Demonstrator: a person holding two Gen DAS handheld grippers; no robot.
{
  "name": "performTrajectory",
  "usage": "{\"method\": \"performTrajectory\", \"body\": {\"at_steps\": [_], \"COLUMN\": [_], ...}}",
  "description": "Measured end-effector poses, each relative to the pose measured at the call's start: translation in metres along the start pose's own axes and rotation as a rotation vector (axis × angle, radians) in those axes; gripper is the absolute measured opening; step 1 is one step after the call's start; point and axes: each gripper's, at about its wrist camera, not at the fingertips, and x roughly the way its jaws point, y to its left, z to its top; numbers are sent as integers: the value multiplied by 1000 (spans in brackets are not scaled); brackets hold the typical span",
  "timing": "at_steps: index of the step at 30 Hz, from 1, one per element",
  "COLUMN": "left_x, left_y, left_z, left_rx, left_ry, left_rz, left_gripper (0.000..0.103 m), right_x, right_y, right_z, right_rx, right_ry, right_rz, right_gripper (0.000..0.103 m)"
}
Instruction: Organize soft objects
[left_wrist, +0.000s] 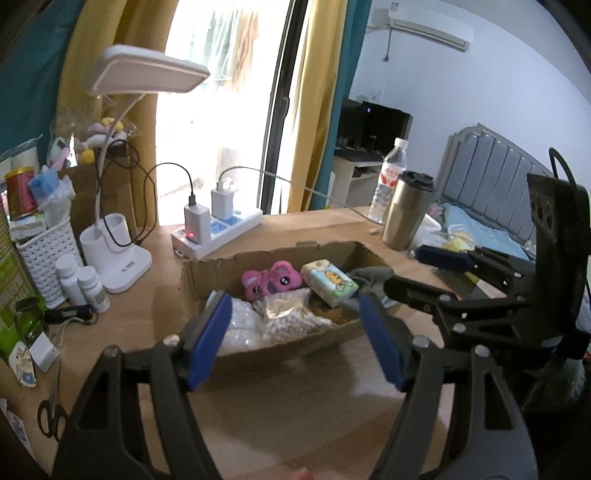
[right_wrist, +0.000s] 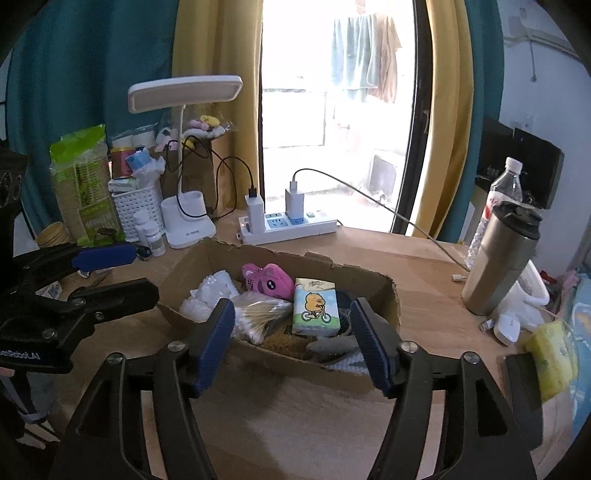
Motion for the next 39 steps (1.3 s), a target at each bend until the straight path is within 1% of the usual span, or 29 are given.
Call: {"method": "performTrajectory", "body": {"at_steps": [1, 3, 5, 11, 15, 18, 23, 25, 29, 33, 37, 39], "left_x": [-4, -12, -21, -49, -69, -78, -94, -101, -110, -125, -133, -134], "left_y": [-2, -5, -8, -14, -20, -25, -31, -34, -38, -44, -43, -41], "left_z": [-1, -4, -7, -12, -19, -24, -29, -32, -36, -34, -29, -27], "left_rx": [5, 15, 21, 12, 14, 18, 16, 17, 11, 22, 21, 17], "left_ry": [-7, -22, -42, -107, -160, -184, -222, -253, -281, -328, -348, -351], "left_rz": [2, 13, 15, 35, 27, 28, 56, 76, 102, 112, 109, 109], "left_gripper": [78, 90, 94, 95, 95, 96, 96, 96, 96, 96, 96, 99], "right_x": [-4, -11, -21, -48, -66, -80, -104, -116, -139, -159, -170, -174], "right_y": [1, 4, 5, 10, 14, 16, 18, 17, 14, 9, 6, 6], "right_z": [-1, -2, -4, -9, -15, -21, -33, -39, -45, -46, -46, -46], "right_rx": [-1, -2, 0, 4, 7, 16, 29, 40, 62, 82, 100, 98], "right_ry": [-4, -16, -34, -76, -103, -128, -171, -203, -253, -292, -316, -321], "right_rz": [-3, -12, -19, -41, -49, -60, -106, -130, -174, -214, -238, -247], "right_gripper": [71, 72, 72, 73, 73, 74, 75, 78, 83, 84, 84, 84]}}
